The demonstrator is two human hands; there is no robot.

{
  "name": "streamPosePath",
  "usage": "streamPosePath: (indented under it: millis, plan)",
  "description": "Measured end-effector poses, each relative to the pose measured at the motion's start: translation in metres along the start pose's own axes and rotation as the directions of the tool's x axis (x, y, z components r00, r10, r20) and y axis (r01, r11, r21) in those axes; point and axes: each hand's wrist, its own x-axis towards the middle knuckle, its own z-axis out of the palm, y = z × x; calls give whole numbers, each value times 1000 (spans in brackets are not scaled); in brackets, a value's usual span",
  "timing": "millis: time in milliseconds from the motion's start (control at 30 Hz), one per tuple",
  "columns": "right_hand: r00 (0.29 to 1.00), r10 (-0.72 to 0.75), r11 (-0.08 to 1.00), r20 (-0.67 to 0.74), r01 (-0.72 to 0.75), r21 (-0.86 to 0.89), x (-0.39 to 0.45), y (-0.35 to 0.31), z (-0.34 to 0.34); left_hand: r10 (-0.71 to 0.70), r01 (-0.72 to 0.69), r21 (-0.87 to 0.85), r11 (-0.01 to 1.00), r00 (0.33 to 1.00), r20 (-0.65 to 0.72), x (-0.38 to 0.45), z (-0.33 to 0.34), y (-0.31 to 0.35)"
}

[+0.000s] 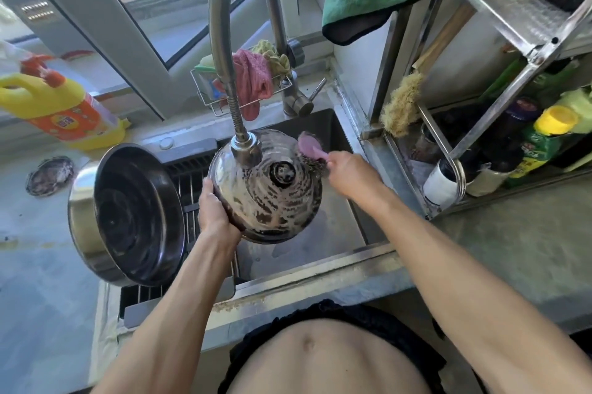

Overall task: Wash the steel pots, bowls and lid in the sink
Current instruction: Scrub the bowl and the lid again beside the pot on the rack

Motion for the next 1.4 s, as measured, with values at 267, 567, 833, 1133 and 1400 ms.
streamPosePath:
  millis: [267,567,833,1133,1400]
  plan:
    - [980,-126,990,151,134,-43,-62,-7,39,-147,145,-24,989,980,-136,-2,26,0]
    - [959,-283,952,22,283,-117,-56,-26,22,151,-152,514,844,988,44,-7,27,-21]
    - [954,-296,944,37,298,-142,-41,-35,5,320,-420,678,603,906,277,-5,12,-13]
    - [982,-168,986,81,168,-1,-21,-15,-12,297,-335,576,746,941,163,10,-2,-14]
    - [992,-115,971,57,100,216,-6,-2,-17,209,-241,315,918,969,132,12,-13,-11]
